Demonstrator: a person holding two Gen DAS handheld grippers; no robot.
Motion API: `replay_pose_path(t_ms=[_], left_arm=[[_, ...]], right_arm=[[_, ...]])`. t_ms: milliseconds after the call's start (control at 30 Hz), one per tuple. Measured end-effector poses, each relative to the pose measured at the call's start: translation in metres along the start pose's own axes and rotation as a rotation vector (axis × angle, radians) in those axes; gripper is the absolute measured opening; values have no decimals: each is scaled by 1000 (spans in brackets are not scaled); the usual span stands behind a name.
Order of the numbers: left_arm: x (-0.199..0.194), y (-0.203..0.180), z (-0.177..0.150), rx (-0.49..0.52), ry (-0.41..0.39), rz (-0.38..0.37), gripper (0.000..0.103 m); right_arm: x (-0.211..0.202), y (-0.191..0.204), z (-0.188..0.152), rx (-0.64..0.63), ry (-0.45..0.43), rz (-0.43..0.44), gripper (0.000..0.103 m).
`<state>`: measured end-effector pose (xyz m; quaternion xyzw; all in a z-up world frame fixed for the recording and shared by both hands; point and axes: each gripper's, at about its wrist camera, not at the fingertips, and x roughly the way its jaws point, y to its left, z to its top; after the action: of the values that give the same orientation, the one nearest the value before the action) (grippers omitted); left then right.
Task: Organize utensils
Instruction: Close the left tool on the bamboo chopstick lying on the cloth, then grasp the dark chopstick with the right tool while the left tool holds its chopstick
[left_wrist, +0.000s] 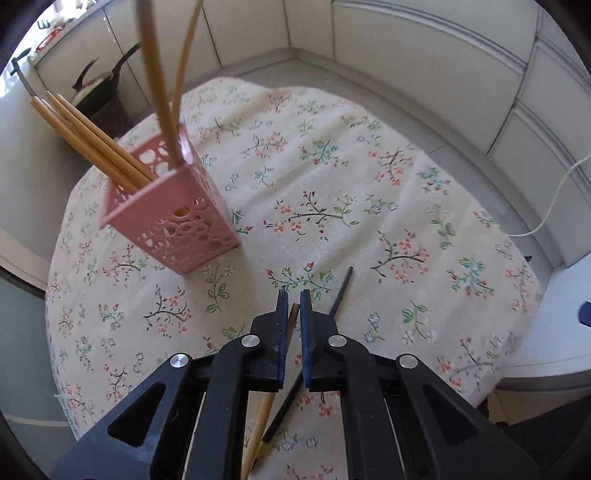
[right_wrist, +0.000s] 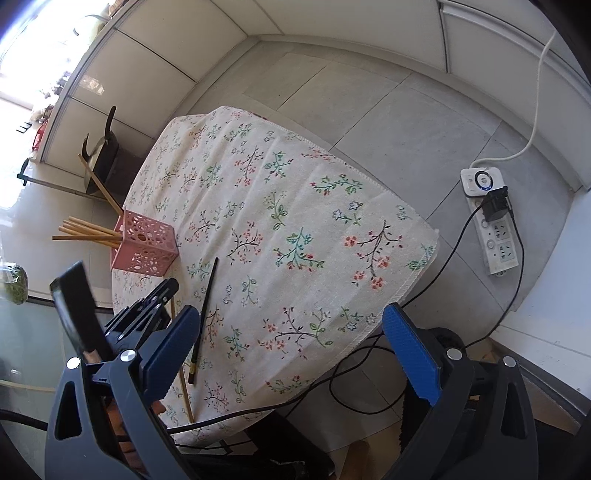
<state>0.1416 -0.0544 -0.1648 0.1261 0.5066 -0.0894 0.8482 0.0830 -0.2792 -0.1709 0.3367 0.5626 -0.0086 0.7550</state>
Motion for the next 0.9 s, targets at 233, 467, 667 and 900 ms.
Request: replay_pose_path(t_ms=[233, 467, 667, 900], left_arm=[[-58, -13, -26, 29, -114, -31, 6], [-106, 4, -45, -2, -240, -33, 6], [-138, 36, -63, -67, -316, -32, 5], [-156, 68, -73, -134, -377, -33, 4]], right_arm=[[2, 10, -2, -4, 7, 19, 96], [25, 42, -1, -21, 43, 36, 96], [62, 81, 5, -51, 72, 39, 89], [122, 114, 4, -70, 153, -41, 54]])
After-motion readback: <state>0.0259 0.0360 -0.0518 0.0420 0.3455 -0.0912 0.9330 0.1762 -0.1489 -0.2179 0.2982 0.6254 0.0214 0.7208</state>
